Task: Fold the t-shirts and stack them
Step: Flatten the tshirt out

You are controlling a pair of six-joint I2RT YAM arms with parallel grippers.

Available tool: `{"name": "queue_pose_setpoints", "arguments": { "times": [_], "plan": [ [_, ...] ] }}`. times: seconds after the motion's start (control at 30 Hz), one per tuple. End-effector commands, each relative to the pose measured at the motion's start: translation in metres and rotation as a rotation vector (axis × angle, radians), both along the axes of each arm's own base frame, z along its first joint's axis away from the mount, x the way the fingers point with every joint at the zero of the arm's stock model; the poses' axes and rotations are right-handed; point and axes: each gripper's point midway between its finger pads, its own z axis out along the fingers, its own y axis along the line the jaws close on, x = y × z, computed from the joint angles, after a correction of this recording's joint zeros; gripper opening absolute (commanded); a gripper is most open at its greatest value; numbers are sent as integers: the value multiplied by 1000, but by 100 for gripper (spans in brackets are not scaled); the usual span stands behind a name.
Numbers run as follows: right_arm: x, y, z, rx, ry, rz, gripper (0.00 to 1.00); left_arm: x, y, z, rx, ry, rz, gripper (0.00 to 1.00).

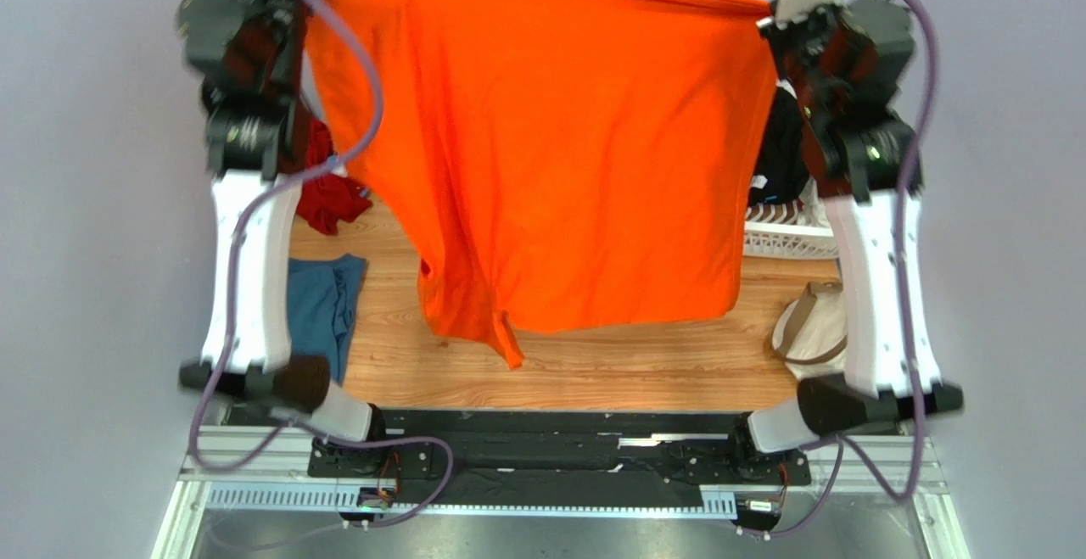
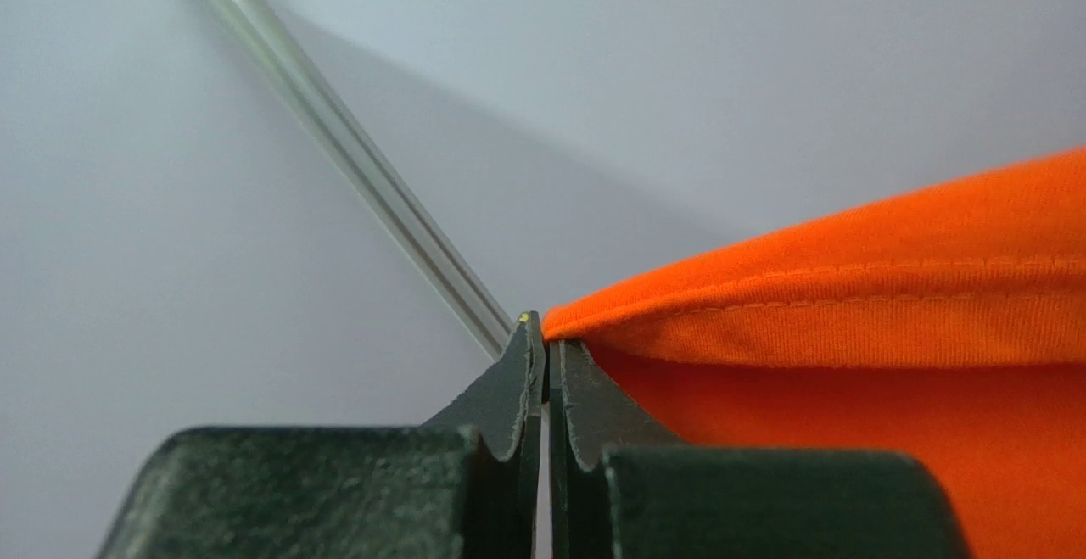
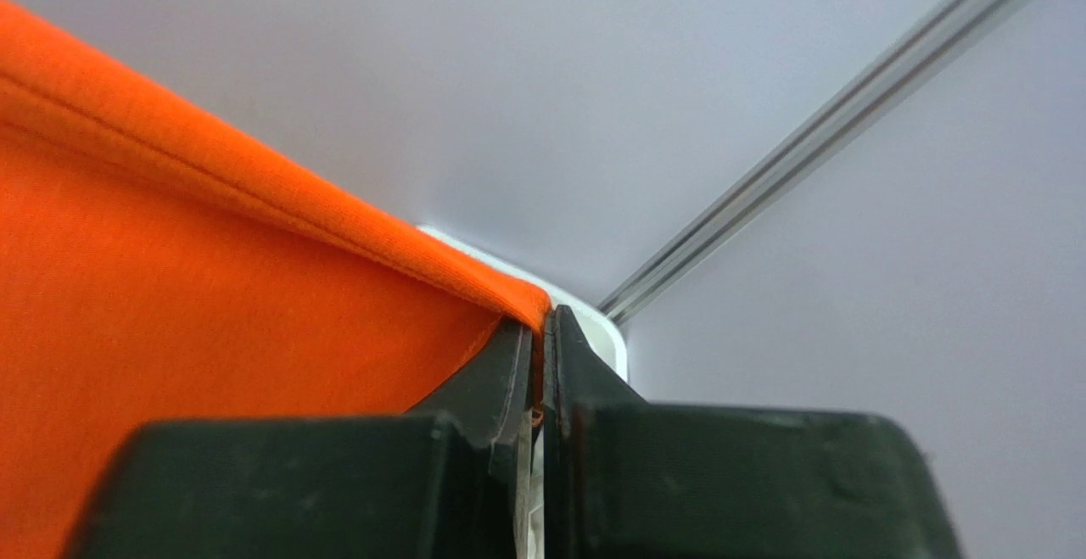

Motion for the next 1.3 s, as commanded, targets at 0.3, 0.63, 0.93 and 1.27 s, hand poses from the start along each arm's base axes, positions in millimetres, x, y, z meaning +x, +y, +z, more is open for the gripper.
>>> {"name": "queue_pose_setpoints", "arguments": {
  "times": [0.3, 0.63, 0.93, 1.27],
  "plan": [
    [94, -37, 11, -57, -24, -205, 0, 96, 60, 1, -66, -75, 233, 0],
    [43, -35, 29, -7, -56, -177, 0, 22, 69, 12, -97, -95, 222, 0],
    [20, -12, -164, -32, 307, -57, 0, 23, 20, -179, -13, 337, -2, 0],
    [-43, -1, -308, -113, 690, 54, 0, -61, -64, -380, 300, 935, -364, 0]
  ]
}}
